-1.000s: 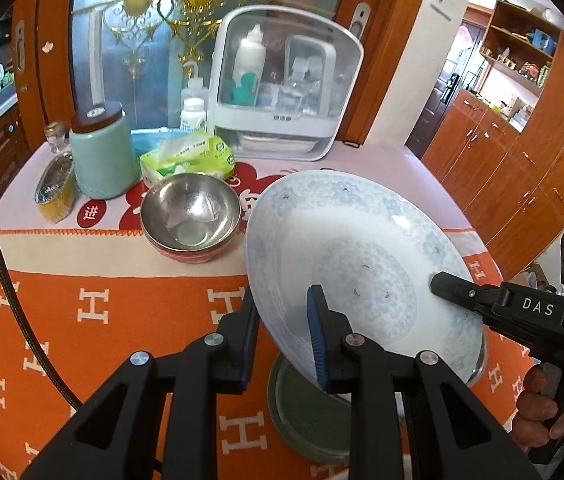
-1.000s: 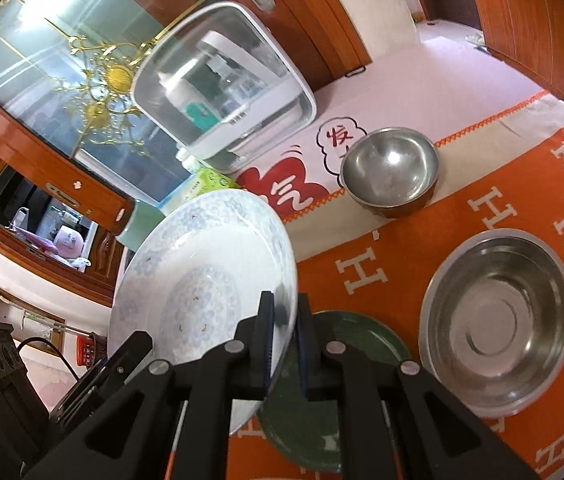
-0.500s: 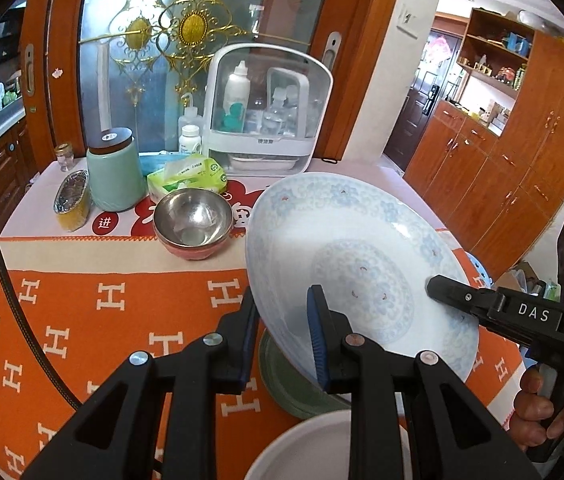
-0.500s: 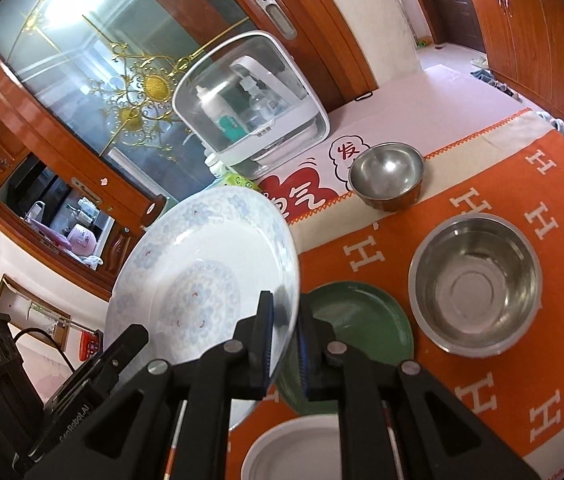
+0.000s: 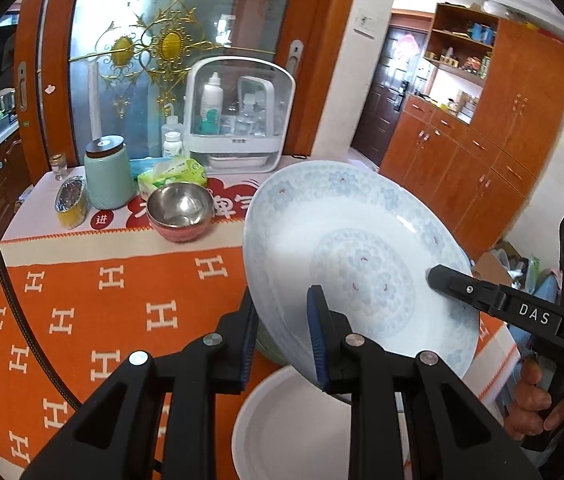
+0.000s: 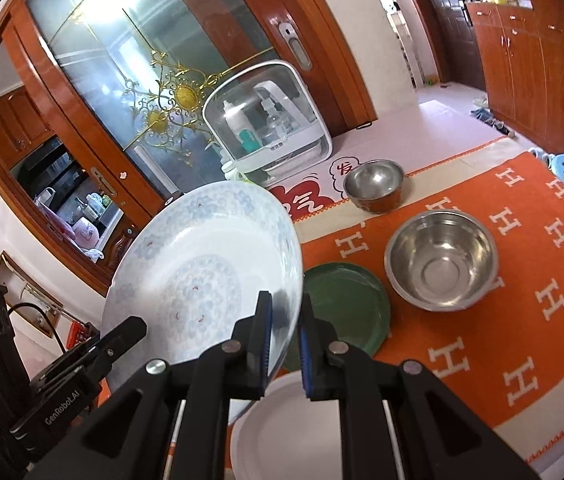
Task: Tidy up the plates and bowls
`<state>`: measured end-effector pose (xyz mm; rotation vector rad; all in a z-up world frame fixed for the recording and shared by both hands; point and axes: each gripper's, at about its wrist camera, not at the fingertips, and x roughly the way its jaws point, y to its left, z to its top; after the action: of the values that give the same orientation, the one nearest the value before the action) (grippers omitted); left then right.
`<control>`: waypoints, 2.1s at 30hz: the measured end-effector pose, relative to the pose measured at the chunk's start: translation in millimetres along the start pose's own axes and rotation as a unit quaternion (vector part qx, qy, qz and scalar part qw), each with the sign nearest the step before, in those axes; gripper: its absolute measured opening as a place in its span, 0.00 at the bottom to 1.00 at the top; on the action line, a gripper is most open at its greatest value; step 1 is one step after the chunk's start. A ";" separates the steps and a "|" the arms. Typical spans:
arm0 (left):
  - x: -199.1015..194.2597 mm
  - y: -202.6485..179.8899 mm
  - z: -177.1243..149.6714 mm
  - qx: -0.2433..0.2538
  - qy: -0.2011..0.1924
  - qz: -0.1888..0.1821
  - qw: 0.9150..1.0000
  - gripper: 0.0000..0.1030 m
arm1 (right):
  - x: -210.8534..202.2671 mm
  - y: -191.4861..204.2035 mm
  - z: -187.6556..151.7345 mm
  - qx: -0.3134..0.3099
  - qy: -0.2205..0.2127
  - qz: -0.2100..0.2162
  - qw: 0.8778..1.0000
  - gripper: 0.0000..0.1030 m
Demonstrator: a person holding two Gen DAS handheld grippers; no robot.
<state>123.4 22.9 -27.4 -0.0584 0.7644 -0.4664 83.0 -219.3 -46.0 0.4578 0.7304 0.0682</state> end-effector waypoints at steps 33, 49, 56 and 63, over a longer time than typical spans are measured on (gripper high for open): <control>19.4 -28.5 -86.8 0.118 0.211 -0.065 0.968 0.22 | -30.4 -36.9 -119.7 0.067 0.030 -0.082 0.994 0.12; 65.1 -14.8 -125.3 0.084 0.305 -0.036 0.948 0.22 | 11.5 -56.9 -148.2 0.077 0.125 -0.094 0.985 0.12; 81.4 -13.6 -134.7 0.077 0.328 -0.018 0.941 0.22 | 27.6 -64.0 -154.4 0.074 0.158 -0.094 0.980 0.13; 94.1 -14.2 -140.2 0.070 0.342 -0.003 0.937 0.22 | 39.9 -66.0 -153.3 0.060 0.177 -0.100 0.977 0.14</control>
<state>81.7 -13.8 -187.5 0.2492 1.4115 -0.5511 5.6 -211.7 -199.0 0.4910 1.1316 -0.0864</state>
